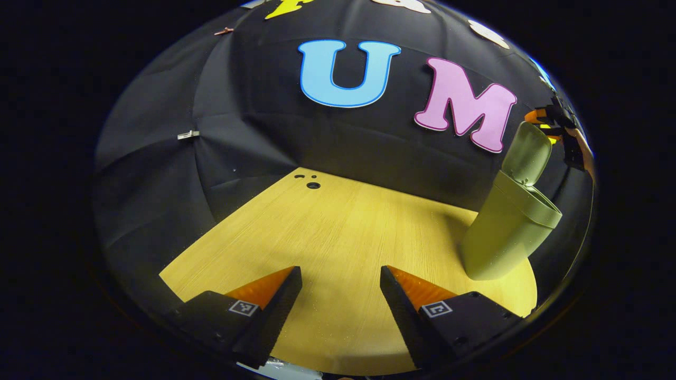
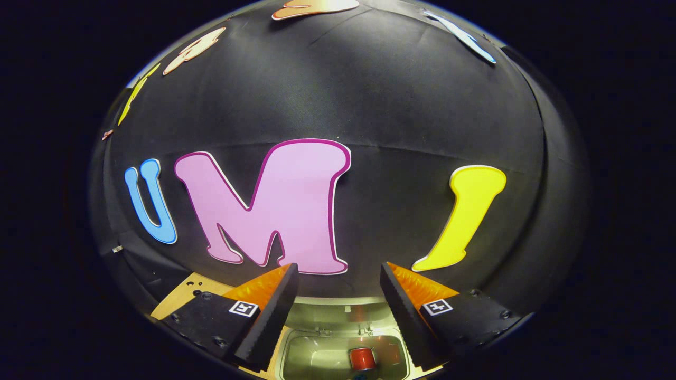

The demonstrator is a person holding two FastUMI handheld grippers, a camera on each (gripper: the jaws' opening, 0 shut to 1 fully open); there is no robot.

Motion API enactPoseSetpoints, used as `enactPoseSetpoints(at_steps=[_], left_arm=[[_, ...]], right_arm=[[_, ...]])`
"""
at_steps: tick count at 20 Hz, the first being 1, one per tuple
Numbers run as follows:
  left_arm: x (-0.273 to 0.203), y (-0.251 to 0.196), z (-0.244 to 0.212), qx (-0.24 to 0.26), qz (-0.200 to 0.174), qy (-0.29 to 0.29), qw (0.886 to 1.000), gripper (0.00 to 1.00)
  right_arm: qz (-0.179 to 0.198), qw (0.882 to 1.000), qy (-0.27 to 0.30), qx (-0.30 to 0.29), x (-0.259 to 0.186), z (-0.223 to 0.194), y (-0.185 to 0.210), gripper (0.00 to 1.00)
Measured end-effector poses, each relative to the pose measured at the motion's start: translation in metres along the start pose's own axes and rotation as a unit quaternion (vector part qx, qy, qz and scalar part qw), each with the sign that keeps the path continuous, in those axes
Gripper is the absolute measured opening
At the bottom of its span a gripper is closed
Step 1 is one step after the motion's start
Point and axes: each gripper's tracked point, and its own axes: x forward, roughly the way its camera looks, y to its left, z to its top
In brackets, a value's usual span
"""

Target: Press the lid of the desktop garbage bin to open it, pick up the crumpled paper on the desktop and throw it into the bin, then pick up the pop can on the desktop and drop it into the bin, and finally close the garbage bin lid.

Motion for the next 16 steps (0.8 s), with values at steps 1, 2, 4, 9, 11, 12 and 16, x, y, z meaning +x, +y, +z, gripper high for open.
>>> enactPoseSetpoints(at_steps=[1,2,4,9,11,12,16], left_arm=[[0.002,-0.003,0.000,0.005,-0.007,0.001,1.000,0.96],[0.003,-0.006,-0.001,0.013,-0.014,0.002,1.000,0.96],[0.005,-0.011,-0.002,0.034,-0.026,0.003,0.999,0.96],[0.004,-0.021,-0.011,0.070,-0.058,0.012,0.996,0.96],[0.002,-0.021,-0.013,0.084,-0.065,0.013,0.994,0.96],[0.001,-0.021,-0.014,0.089,-0.069,0.014,0.994,0.96],[-0.002,-0.022,-0.020,0.099,-0.084,0.020,0.991,0.96]], right_arm=[[-0.001,1.000,0.002,0.002,-0.010,-0.002,0.000,0.96],[-0.003,1.000,0.005,0.005,-0.017,-0.005,-0.001,0.97],[-0.006,1.000,0.010,0.009,-0.027,-0.013,-0.001,0.97],[-0.016,1.000,0.020,0.006,-0.059,-0.045,-0.003,0.97],[-0.021,0.999,0.029,0.012,-0.070,-0.065,-0.003,0.97],[-0.024,0.999,0.035,0.015,-0.074,-0.076,-0.003,0.97],[-0.033,0.997,0.060,0.026,-0.087,-0.119,-0.003,0.97]])
